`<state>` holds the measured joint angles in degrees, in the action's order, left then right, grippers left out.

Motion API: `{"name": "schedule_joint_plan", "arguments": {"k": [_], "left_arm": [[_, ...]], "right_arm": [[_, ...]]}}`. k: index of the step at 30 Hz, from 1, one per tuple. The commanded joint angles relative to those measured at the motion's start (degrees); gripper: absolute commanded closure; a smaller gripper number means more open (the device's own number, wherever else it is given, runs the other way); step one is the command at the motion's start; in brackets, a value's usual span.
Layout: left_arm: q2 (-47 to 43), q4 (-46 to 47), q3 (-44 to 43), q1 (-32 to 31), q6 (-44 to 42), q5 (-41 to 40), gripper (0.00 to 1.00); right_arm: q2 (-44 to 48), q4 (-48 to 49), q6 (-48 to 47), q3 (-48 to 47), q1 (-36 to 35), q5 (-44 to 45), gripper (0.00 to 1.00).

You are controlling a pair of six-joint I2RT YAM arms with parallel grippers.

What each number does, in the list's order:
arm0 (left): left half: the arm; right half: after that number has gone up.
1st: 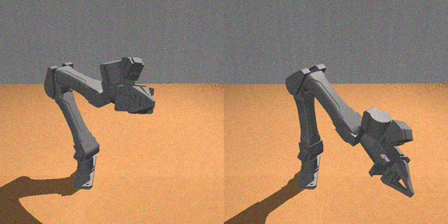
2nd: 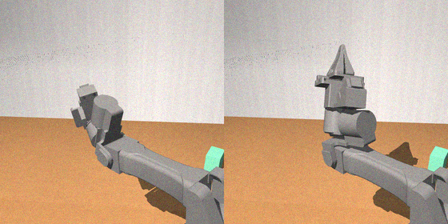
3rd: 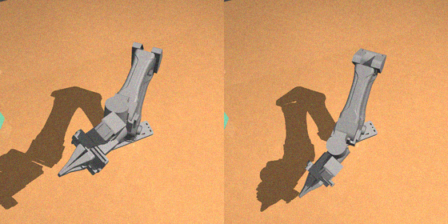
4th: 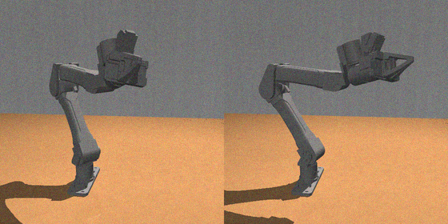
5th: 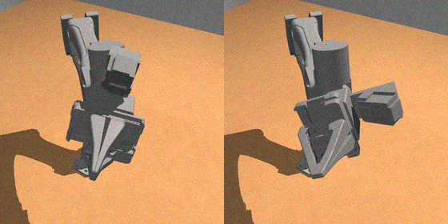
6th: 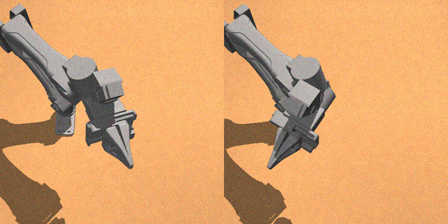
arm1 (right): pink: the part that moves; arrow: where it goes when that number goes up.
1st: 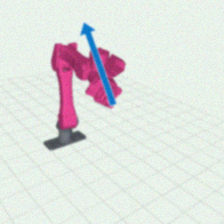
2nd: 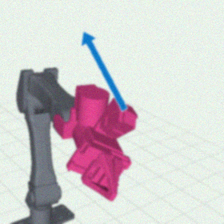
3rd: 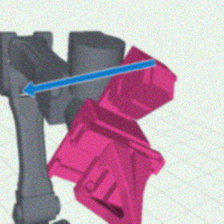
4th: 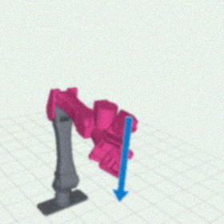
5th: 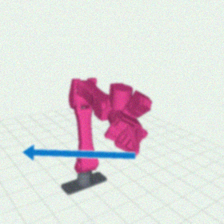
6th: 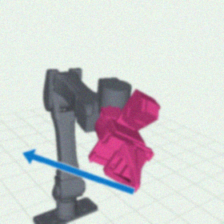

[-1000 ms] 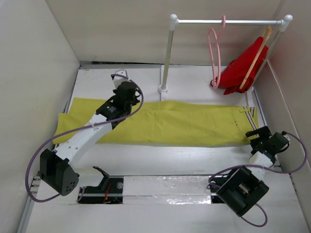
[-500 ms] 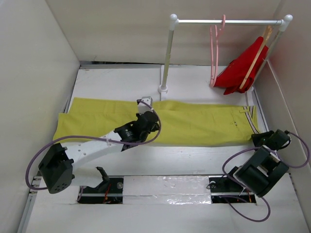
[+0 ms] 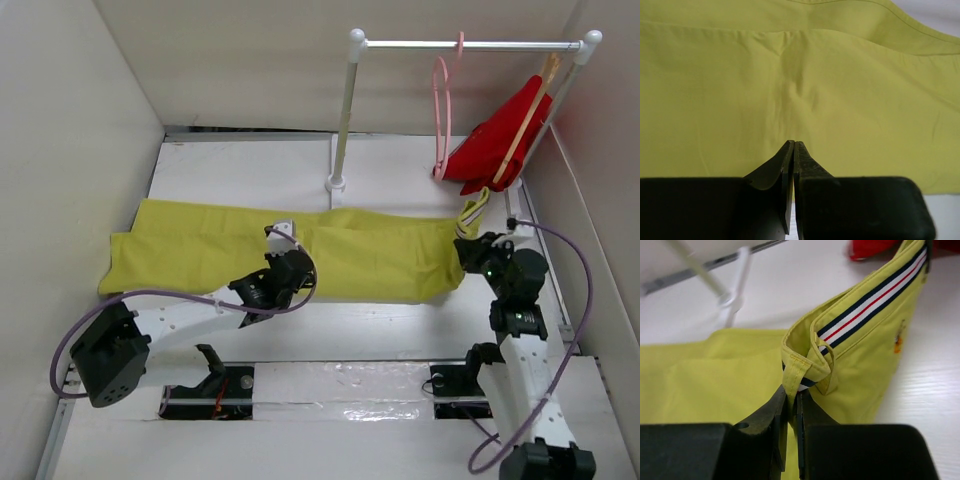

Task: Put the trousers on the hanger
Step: Fold the trousers at the center of the board.

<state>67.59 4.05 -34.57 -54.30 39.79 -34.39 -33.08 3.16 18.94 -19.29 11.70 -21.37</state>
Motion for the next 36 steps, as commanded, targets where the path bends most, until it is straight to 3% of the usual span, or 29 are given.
{"name": "schedule_joint_plan", "arguments": {"k": [1,6,11,14,19,25,31,36], "left_arm": [[-0.5,2.3,2.7,-0.1,3.5,-2.4,1.0],[2.8,3.9,6.3,-0.1,6.6,-1.6,1.0],[6.9,6.3,7.2,-0.1,8.5,0.2,1.0],[9.0,7.3,7.5,-0.8,9.2,1.3,1.0],[13.4,10.0,7.1,-4.2,11.4,2.5,1.0],[22.4,10.5,0.4,-9.2,12.5,2.5,1.0],[36.1,12.8,-17.5,-14.8,8.6,6.4,1.0],[49.5,10.6,-40.9,-18.4,3.2,11.9,1.0]], "right_arm": [[3.0,-8.7,-2.9,-5.9,-11.1,0.9,1.0],[2.2,-8.7,0.2,-11.4,-26.7,5.1,1.0],[-3.7,-10.4,-0.7,-24.5,-46.5,14.8,1.0],[-5.7,-11.2,-1.5,-33.1,-53.3,21.1,1.0],[-5.7,-12.9,-3.2,-43.7,-54.8,25.8,1.0],[-4.3,-18.0,-5.7,-53.0,-54.8,28.4,1.0],[-4.2,-21.8,-7.4,-61.5,-54.8,29.4,1.0],[-8.2,-25.6,-8.9,-68.9,-54.8,27.7,1.0]]}}
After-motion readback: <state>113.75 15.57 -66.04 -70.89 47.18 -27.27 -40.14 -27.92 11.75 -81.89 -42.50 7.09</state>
